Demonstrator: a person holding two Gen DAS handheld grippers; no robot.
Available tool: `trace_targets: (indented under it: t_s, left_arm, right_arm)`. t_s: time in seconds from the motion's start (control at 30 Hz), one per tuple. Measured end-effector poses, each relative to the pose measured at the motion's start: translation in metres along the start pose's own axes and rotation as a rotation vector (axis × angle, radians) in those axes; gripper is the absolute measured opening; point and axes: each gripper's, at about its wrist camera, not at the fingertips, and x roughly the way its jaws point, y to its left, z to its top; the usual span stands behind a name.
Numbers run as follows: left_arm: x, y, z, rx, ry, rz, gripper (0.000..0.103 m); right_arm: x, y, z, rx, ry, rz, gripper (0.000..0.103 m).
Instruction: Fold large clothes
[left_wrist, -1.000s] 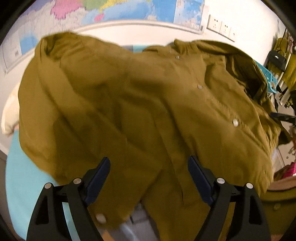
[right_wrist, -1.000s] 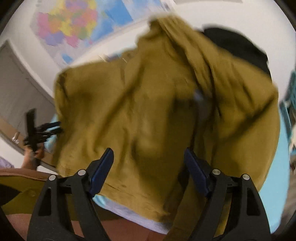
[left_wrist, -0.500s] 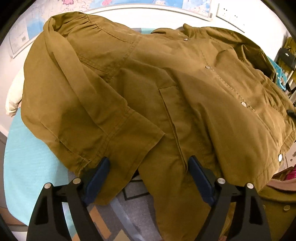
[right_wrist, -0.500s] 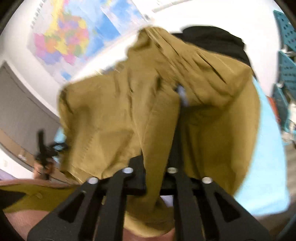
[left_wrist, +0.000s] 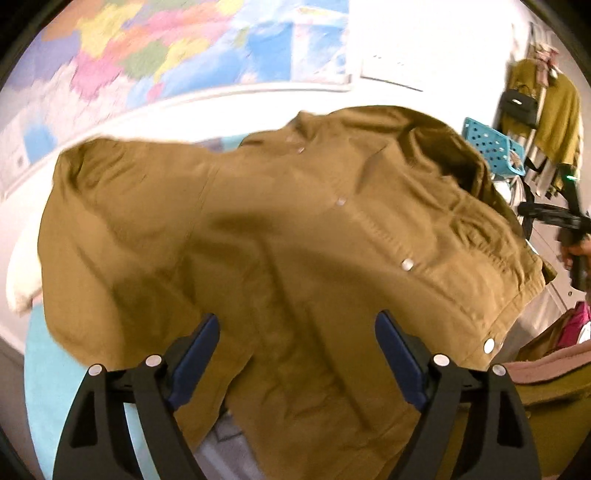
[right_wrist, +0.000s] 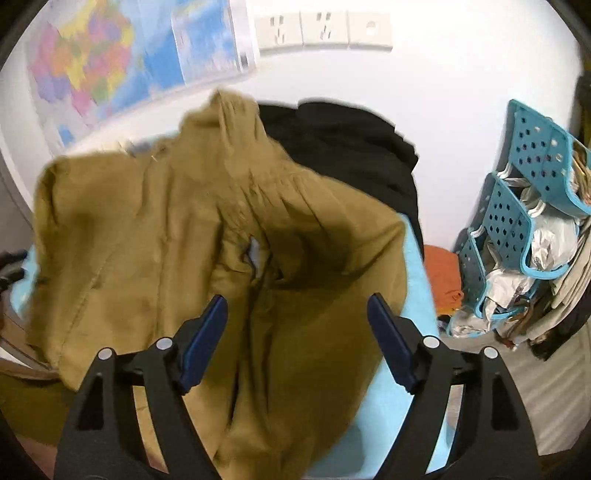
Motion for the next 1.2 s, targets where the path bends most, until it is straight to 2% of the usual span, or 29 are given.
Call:
trace_targets:
  t_s: [0.1, 0.17, 0.2, 0.23, 0.27, 0.33, 0.37, 0.4, 0.43, 0.5, 0.63, 0.77, 0.93, 1.07, 1.17, 1.2]
  left_arm:
    - [0.01, -0.016, 0.011, 0.029, 0.0, -0.015, 0.084]
    - [0.022, -0.027, 0.019, 0.044, 0.014, -0.035, 0.084]
    - [0.027, -0.029, 0.021, 0.048, 0.019, -0.042, 0.084]
    - [0.033, -0.033, 0.023, 0.054, 0.028, -0.052, 0.085]
    - [0.039, -0.037, 0.026, 0.059, 0.037, -0.061, 0.086]
    - [0.048, -0.041, 0.028, 0.066, 0.044, -0.081, 0.086]
    - [0.053, -0.044, 0.031, 0.066, 0.049, -0.096, 0.086]
    - [0.056, -0.046, 0.032, 0.066, 0.05, -0.104, 0.086]
    - [0.061, -0.047, 0.034, 0.065, 0.052, -0.116, 0.086]
    - [0.067, -0.049, 0.038, 0.07, 0.058, -0.138, 0.086]
    - [0.075, -0.054, 0.052, 0.098, 0.043, -0.173, 0.086]
    - [0.077, -0.055, 0.073, 0.1, 0.008, -0.248, 0.086]
    - [0.073, -0.057, 0.101, 0.098, -0.061, -0.343, 0.086]
    - [0.07, -0.064, 0.114, 0.101, -0.102, -0.418, 0.086]
    - [0.076, -0.075, 0.117, 0.117, -0.094, -0.46, 0.087]
    - [0.08, -0.079, 0.116, 0.122, -0.082, -0.468, 0.087]
  right_arm:
    - [0.024, 0.007, 0.011, -0.01, -0.004, 0.008, 0.077]
    - [0.031, 0.015, 0.016, -0.042, -0.028, -0.023, 0.077]
    - [0.036, 0.017, 0.017, -0.061, -0.022, -0.05, 0.083]
    - [0.05, 0.022, 0.017, -0.087, 0.015, -0.076, 0.088]
    - [0.059, 0.022, 0.018, -0.108, 0.042, -0.085, 0.087]
    - [0.079, 0.016, 0.014, -0.113, 0.103, -0.109, 0.069]
    - [0.081, 0.011, 0.014, -0.092, 0.117, -0.073, 0.065]
    - [0.079, 0.004, 0.016, -0.07, 0.109, -0.043, 0.046]
    - [0.075, 0.001, 0.019, -0.056, 0.108, -0.02, 0.011]
    - [0.061, -0.013, 0.03, -0.026, 0.114, 0.045, 0.01]
    - [0.004, -0.041, 0.067, 0.069, 0.036, 0.214, 0.007]
    - [-0.032, -0.041, 0.103, 0.078, 0.018, 0.319, 0.007]
    - [-0.039, 0.01, 0.139, 0.031, 0.052, 0.467, 0.007]
    - [-0.019, 0.074, 0.157, -0.019, 0.066, 0.604, 0.007]
    - [0.005, 0.104, 0.164, -0.031, 0.072, 0.632, 0.008]
    - [0.015, 0.11, 0.166, -0.025, 0.075, 0.618, 0.012]
